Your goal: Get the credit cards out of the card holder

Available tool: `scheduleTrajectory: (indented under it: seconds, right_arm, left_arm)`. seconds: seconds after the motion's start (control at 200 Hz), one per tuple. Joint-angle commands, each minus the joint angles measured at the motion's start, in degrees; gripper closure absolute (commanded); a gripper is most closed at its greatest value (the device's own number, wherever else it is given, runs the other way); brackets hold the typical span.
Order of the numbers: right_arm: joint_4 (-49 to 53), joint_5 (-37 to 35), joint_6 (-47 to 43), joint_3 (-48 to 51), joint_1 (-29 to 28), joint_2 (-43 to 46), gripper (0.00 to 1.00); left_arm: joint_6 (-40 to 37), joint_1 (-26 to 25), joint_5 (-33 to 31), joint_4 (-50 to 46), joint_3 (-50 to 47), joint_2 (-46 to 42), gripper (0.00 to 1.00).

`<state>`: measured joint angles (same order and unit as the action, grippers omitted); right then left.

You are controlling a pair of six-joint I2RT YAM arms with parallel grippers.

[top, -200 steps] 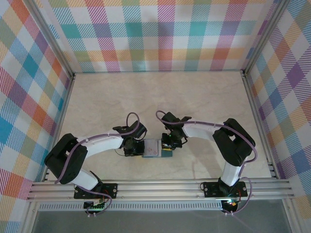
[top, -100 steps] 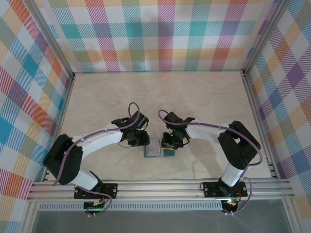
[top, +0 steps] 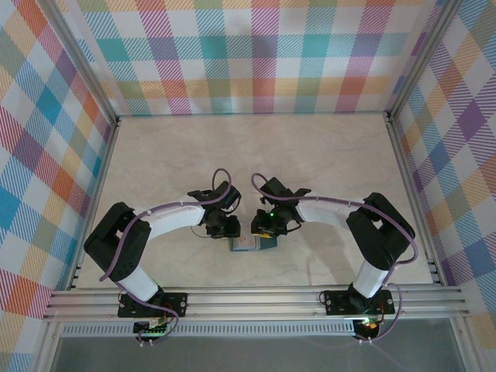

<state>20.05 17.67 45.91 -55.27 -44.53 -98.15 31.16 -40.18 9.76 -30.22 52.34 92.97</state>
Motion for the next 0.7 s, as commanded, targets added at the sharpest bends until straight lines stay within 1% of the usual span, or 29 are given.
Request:
scheduleTrajectory:
  seconds: [0.0, 0.34, 0.55, 0.695]
  right_arm:
    - [-1.5, 2.2, 0.3, 0.1, 0.4, -1.7, 0.73]
    - [-2.1, 2.1, 0.6, -0.2, 0.4, -4.1, 0.78]
    - [-3.2, 3.3, 0.6, -0.1, 0.4, -4.5, 0.78]
    - [-3.3, 3.2, 0.3, 0.1, 0.4, -4.3, 0.82]
  left_arm:
    - [-2.0, 0.5, -1.0, -2.8, -0.2, 1.6, 0.69]
    - [-1.6, 0.6, -1.3, -2.6, -1.0, 2.4, 0.71]
    - [-1.8, 0.6, -1.5, -3.0, -1.0, 2.1, 0.71]
    - [-2.2, 0.6, -1.9, -3.5, -0.9, 2.3, 0.71]
